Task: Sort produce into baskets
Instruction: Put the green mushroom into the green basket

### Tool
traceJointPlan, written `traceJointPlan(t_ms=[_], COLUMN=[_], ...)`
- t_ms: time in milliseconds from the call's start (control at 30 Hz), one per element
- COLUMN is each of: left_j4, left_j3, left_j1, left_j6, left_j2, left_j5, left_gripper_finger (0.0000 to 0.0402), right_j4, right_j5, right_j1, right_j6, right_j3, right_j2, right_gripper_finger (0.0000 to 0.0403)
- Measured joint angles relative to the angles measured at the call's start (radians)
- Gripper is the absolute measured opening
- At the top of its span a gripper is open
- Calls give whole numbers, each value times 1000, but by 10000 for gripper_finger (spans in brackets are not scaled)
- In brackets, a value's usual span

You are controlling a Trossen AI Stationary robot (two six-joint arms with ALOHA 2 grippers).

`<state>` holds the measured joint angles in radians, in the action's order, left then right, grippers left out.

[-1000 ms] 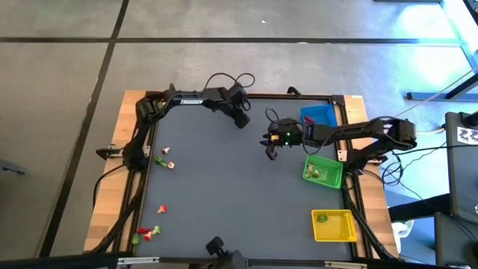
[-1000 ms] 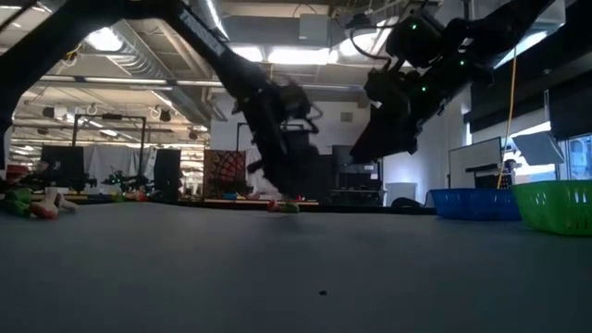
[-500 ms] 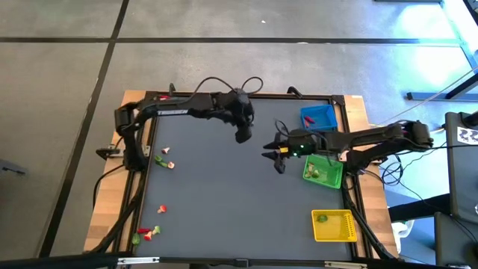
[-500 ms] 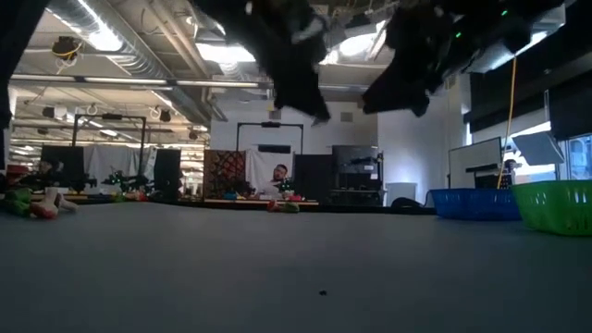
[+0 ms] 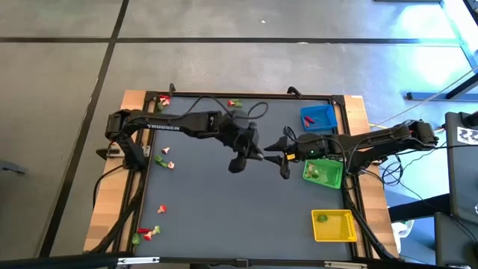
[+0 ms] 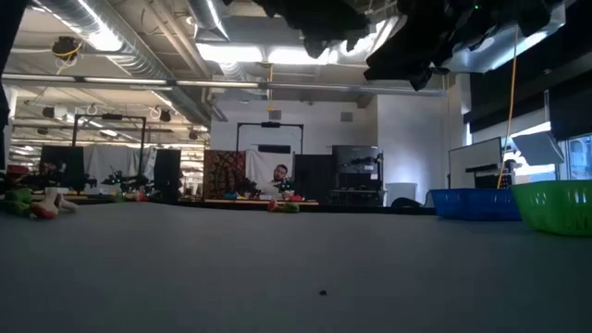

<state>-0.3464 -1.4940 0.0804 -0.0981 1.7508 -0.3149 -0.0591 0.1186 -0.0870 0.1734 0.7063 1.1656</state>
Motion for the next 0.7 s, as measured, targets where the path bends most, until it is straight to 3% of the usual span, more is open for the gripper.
traceJointPlan(t_ms=[200, 333, 400, 500, 700], left_j4=[65, 89, 100, 101, 104], left_j3=[0, 0, 0, 0, -1], left_j1=[-40, -53, -54, -55, -54], left_j6=[-15, -18, -18, -15, -9], left_j2=[0, 4, 4, 4, 3], left_j5=[0, -10, -62, -132, -147], left_gripper_finger=[56, 56, 56, 57, 57], right_j4=[-78, -198, -236, -237, -302], right_j5=[-53, -184, -222, -242, -255], right_j1=[0, 0, 0, -1, -1], right_j6=[-65, -182, -234, -261, -260], right_j3=[-1, -1, -1, -1, -2], right_j2=[19, 51, 64, 65, 67], right_gripper_finger=[154, 154, 154, 154, 154])
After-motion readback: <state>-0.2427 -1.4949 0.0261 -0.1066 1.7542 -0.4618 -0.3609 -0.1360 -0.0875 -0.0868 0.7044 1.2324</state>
